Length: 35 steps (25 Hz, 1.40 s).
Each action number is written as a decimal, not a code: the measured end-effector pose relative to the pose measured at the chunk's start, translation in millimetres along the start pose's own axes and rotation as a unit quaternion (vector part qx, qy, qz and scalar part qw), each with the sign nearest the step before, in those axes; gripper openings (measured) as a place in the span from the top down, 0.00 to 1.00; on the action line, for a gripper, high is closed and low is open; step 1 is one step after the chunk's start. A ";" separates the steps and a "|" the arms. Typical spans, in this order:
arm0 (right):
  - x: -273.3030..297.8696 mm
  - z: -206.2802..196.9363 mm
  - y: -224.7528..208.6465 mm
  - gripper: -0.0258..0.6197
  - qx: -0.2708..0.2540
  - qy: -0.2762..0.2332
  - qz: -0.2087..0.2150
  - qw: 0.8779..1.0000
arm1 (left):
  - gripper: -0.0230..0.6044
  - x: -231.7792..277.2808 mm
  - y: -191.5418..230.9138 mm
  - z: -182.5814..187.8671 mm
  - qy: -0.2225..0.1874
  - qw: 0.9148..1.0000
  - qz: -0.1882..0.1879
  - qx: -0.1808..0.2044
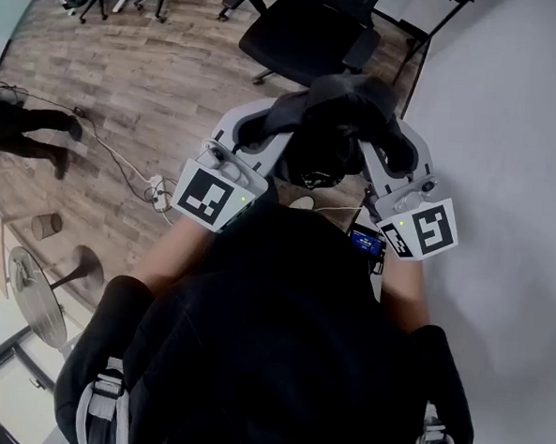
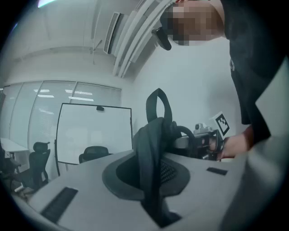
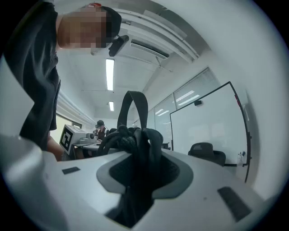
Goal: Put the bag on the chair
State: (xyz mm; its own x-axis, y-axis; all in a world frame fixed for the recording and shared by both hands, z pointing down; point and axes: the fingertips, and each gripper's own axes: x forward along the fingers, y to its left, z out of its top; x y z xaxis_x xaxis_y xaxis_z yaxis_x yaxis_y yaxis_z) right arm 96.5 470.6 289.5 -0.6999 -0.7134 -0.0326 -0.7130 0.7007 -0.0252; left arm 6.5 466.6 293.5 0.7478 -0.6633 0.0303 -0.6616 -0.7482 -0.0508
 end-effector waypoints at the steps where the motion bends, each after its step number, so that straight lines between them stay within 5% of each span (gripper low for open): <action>1: 0.5 1.1 0.4 0.79 -0.001 -0.001 0.002 1.000 | 0.90 0.3 0.6 1.3 -0.002 1.000 0.002 0.002; 8: 9.4 11.7 8.4 0.80 0.000 -0.003 0.021 1.000 | 0.90 -6.3 9.0 14.0 -0.009 0.999 0.017 0.030; 19: 31.4 11.1 21.5 0.79 -0.004 0.020 0.051 0.998 | 0.90 -21.0 26.6 12.0 -0.006 0.999 0.042 0.011; 35: 78.6 9.1 29.7 0.80 0.002 0.022 0.046 0.999 | 0.90 -26.4 75.2 9.4 -0.007 1.000 0.027 0.008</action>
State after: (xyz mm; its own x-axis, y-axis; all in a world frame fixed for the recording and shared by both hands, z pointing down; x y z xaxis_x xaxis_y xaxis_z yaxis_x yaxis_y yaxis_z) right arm 20.6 435.4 277.2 -0.7637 -0.6455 0.0096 -0.6455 0.7632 -0.0290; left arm -62.5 428.0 279.4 0.7125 -0.7015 0.0123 -0.6994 -0.7115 -0.0674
